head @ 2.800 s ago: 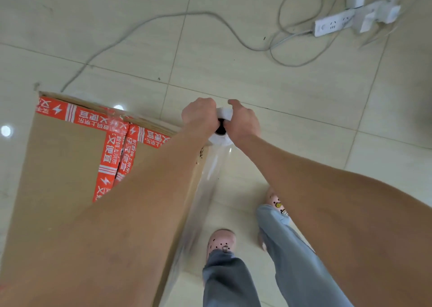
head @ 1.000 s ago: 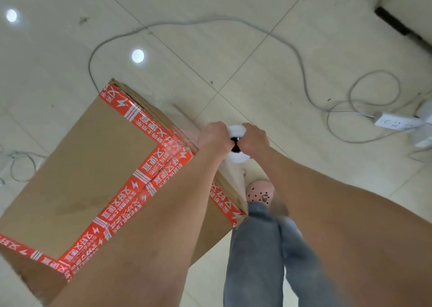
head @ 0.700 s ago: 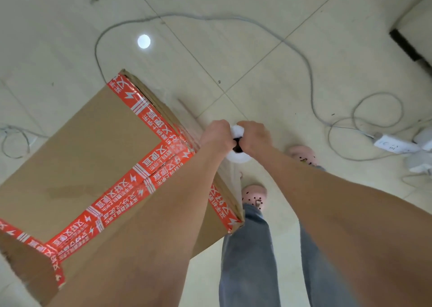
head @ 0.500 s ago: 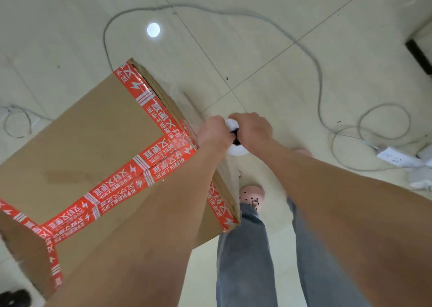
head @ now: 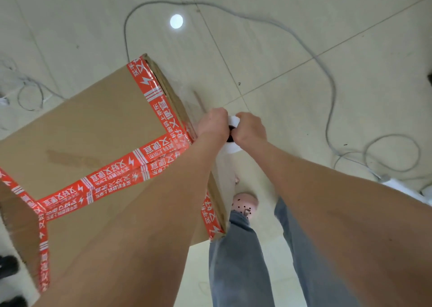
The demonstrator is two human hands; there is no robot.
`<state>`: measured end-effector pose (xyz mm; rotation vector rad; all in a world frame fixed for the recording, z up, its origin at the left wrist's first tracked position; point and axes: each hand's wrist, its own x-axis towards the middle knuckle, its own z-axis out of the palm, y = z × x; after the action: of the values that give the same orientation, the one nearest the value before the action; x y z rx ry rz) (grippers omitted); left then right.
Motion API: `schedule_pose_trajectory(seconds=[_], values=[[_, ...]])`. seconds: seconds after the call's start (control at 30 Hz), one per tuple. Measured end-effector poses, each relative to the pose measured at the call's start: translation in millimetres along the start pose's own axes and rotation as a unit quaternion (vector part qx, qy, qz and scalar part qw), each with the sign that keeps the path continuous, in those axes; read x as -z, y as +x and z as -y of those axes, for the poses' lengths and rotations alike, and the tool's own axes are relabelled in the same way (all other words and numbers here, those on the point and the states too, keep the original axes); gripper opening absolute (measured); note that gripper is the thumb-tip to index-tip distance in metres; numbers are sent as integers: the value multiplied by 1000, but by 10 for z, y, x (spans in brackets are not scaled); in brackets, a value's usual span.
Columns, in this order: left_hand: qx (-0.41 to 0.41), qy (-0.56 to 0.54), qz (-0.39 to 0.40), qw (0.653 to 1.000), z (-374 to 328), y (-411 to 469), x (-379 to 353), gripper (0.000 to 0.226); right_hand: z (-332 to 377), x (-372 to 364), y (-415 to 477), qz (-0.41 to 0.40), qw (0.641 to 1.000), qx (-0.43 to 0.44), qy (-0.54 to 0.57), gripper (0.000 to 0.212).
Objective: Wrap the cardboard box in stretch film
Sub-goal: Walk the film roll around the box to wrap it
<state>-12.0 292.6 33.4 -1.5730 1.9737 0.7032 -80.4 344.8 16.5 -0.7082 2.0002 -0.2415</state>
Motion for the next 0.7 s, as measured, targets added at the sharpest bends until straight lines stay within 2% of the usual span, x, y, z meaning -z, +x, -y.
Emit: schedule_pose_trajectory(seconds=[0.13, 0.27, 0.37, 0.43, 0.53, 0.6, 0.7], values=[[29, -54, -15, 998, 10, 45, 46, 4, 88, 162, 103, -25, 992, 79, -93, 32], [104, -163, -47, 980, 5, 67, 65, 21, 271, 297, 179, -21, 977, 152, -147, 31], [145, -205, -61, 966, 3, 112, 50, 25, 305, 310, 250, -9, 979, 169, -114, 34], [137, -197, -58, 969, -4, 128, 42, 25, 265, 279, 303, 4, 985, 139, -107, 36], [74, -155, -57, 983, -25, 144, 75, 30, 224, 246, 354, 29, 988, 102, -114, 41], [45, -136, -55, 988, -44, 177, 122, 34, 243, 265, 366, 29, 984, 117, -131, 40], [39, -119, -58, 990, -61, 204, 171, 24, 292, 301, 402, 16, 961, 185, -205, 33]])
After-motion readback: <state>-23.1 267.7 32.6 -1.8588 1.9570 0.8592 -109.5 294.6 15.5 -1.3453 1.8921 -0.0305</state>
